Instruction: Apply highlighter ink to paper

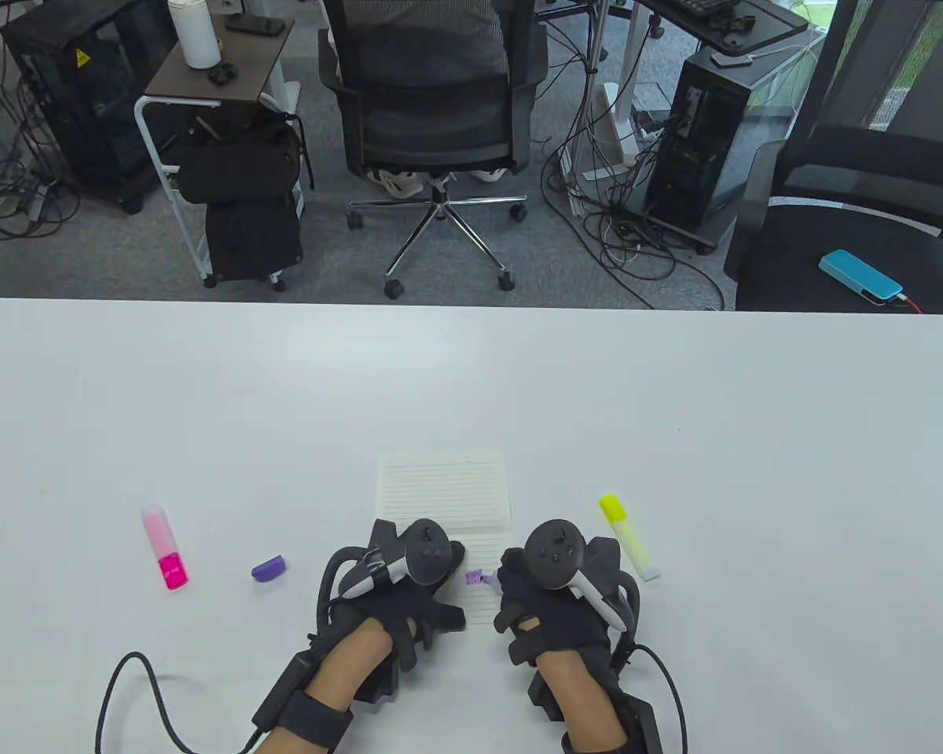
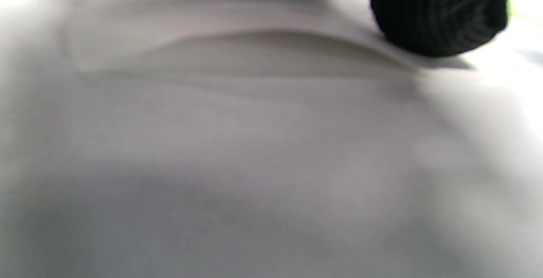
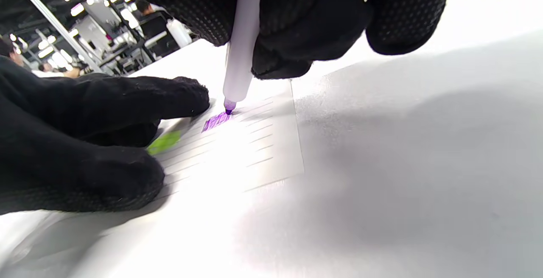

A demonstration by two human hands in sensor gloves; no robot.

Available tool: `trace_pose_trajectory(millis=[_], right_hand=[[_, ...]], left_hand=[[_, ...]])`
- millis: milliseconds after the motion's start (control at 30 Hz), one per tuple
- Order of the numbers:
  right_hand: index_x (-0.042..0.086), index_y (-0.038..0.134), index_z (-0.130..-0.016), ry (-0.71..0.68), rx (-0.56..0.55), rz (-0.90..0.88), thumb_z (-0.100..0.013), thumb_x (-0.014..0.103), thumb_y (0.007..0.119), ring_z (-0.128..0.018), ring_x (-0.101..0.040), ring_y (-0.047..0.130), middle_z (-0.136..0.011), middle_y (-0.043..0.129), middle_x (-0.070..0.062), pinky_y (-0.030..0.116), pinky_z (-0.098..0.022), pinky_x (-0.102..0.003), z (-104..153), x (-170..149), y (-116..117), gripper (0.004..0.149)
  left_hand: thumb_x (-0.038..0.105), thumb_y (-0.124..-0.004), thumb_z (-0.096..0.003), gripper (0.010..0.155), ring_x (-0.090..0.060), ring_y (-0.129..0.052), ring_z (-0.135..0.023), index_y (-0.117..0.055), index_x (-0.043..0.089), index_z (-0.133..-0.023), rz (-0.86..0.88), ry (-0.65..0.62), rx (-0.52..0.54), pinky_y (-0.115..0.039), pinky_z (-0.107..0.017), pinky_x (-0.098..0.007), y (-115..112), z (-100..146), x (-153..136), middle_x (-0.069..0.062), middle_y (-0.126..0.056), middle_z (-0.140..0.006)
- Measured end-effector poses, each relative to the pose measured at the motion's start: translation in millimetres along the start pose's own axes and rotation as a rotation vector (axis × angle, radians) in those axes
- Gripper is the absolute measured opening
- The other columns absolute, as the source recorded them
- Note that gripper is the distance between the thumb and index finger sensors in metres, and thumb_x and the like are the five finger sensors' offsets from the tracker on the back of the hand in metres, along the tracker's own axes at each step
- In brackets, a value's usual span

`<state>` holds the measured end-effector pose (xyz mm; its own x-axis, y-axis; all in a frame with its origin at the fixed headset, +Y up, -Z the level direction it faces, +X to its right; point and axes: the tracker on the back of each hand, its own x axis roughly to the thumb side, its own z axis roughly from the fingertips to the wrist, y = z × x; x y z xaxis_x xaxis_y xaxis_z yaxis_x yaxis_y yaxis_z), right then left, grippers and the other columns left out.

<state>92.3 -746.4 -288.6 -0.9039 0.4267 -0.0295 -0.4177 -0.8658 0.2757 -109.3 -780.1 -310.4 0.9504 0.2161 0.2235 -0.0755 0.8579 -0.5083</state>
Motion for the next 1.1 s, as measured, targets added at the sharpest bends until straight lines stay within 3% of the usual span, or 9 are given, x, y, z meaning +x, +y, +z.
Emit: trace_pose_trajectory(millis=[167,333,467,600,667,1100], right_hand=[[0.014,0.075,-0.101,0.018,0.044,0.006,-0.065,0.032,0.075,-0.043,-0.028,0.091,-0.076,0.091,-0.015,0.072,-0.058,-0.058,2.9,-0.8,-3.9,0.041],[0.014,0.075,-0.101,0.007,-0.008,0.014,-0.065,0.033,0.075,-0.044,-0.029,0.091,-0.076,0.091,-0.015,0.072,-0.058,-0.058,1.5,0.5,-0.8,0.04],[0.014,0.076,-0.101,0.02,0.05,0.007,-0.065,0.032,0.075,-0.043,-0.029,0.091,-0.076,0.091,-0.016,0.072,-0.058,-0.058,3.4,0.0,-3.5,0.04],[0.014,0.076,-0.101,0.007,0.009,0.017,-0.065,0.033,0.075,-0.043,-0.029,0.091,-0.076,0.091,-0.015,0.072,-0.058,-0.058,3.0,0.7,-1.6,0.04],[0.014,0.076,-0.101,0.016,0.046,0.012,-0.065,0.032,0.075,-0.043,-0.029,0.091,-0.076,0.091,-0.016,0.072,-0.058,-0.058,3.5,1.4,-2.7,0.041],[0.015,0.075,-0.101,-0.039,0.031,0.031,-0.065,0.033,0.075,-0.044,-0.028,0.091,-0.076,0.091,-0.015,0.072,-0.058,-0.058,3.7,9.4,4.9,0.04]], left_hand=[[0.064,-0.081,-0.039,0.085,-0.027,-0.041,-0.09,-0.037,0.043,-0.108,0.0,-0.001,-0.001,-0.038,-0.073,-0.059,0.1,-0.1,-0.1,0.003,-0.043,-0.1],[0.064,-0.081,-0.0391,0.085,-0.027,-0.041,-0.09,-0.037,0.043,-0.108,-0.001,-0.001,0.001,-0.038,-0.073,-0.059,-0.1,0.0,-0.1,0.003,-0.043,-0.1],[0.064,-0.081,-0.0392,0.084,-0.027,-0.041,-0.09,-0.037,0.043,-0.108,0.0,-0.001,0.001,-0.038,-0.073,-0.059,0.0,-0.1,-0.2,0.003,-0.043,-0.1],[0.064,-0.081,-0.0391,0.085,-0.027,-0.041,-0.09,-0.037,0.043,-0.108,-0.001,-0.001,0.0,-0.038,-0.073,-0.059,0.0,-0.1,-0.2,0.003,-0.043,-0.1],[0.064,-0.081,-0.0391,0.085,-0.027,-0.041,-0.09,-0.037,0.043,-0.108,0.0,-0.001,0.001,-0.038,-0.073,-0.059,0.0,0.0,-0.2,0.003,-0.043,-0.1],[0.064,-0.081,-0.0391,0.084,-0.027,-0.041,-0.09,-0.037,0.043,-0.108,-0.001,-0.001,0.001,-0.038,-0.073,-0.059,-0.1,-0.1,-0.1,0.003,-0.043,-0.1]])
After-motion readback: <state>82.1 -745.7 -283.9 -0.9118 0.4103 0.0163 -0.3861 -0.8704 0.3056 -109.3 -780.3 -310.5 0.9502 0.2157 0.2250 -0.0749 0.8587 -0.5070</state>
